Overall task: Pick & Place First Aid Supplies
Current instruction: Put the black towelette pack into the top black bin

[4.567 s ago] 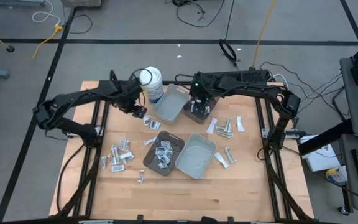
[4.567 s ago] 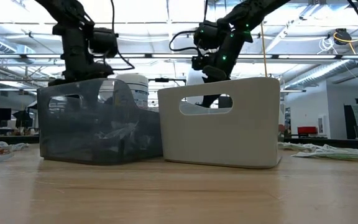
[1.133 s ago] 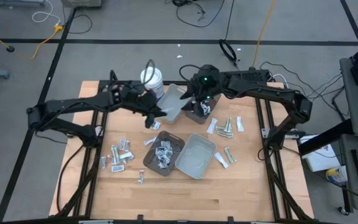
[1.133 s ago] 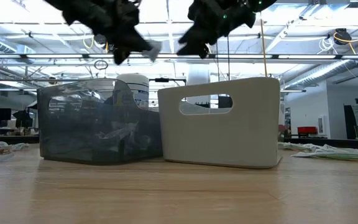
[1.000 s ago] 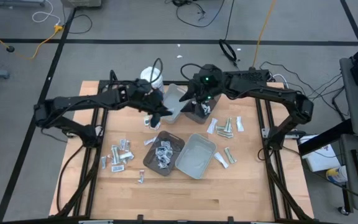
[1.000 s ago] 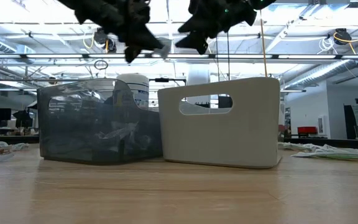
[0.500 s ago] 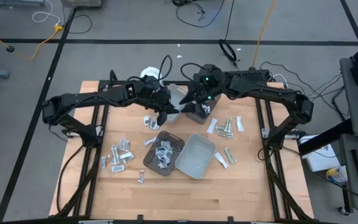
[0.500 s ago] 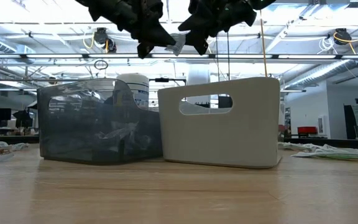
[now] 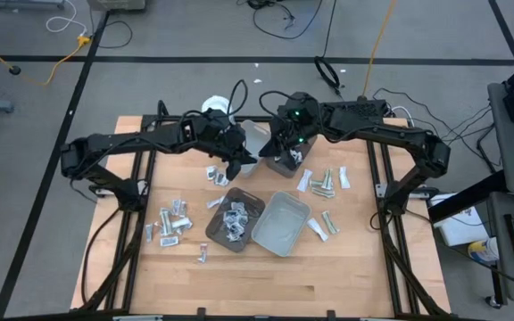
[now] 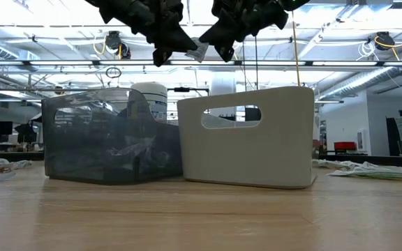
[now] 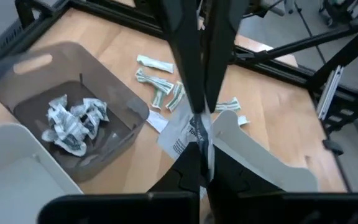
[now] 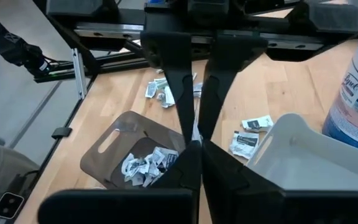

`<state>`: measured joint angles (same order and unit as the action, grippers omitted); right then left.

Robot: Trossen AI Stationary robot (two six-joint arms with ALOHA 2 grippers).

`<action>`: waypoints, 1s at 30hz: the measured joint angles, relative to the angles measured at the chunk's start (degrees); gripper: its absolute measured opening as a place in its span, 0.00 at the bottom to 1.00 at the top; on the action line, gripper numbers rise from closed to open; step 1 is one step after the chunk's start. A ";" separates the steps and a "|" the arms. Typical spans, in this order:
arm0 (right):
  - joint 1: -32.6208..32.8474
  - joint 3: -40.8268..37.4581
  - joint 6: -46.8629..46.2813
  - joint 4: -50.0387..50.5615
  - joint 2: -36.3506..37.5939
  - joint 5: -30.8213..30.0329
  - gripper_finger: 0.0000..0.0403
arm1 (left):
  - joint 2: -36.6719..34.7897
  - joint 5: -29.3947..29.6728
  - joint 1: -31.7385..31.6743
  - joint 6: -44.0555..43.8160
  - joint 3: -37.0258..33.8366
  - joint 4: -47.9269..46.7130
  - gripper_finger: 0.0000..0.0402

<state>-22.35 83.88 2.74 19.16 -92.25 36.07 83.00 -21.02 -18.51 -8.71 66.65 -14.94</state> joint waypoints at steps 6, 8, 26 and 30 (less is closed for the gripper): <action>-0.02 0.02 -0.39 4.57 0.00 -0.70 0.00 | -0.45 0.13 -1.17 -9.56 -0.02 -4.41 0.22; -0.02 0.02 -0.10 7.15 0.00 -2.43 0.00 | -0.50 0.16 -1.36 -11.10 -0.02 -6.44 0.28; -5.42 14.54 6.78 41.37 -13.58 -29.01 0.00 | -0.61 -0.11 -0.04 -13.00 -0.02 -10.16 0.43; -7.05 16.70 7.19 45.94 -16.45 -31.65 0.00 | -0.61 -0.11 -0.05 -13.01 -0.02 -10.15 0.44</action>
<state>-29.40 100.58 9.94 65.10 -108.69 4.42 82.39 -21.13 -18.56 -21.71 66.63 -25.08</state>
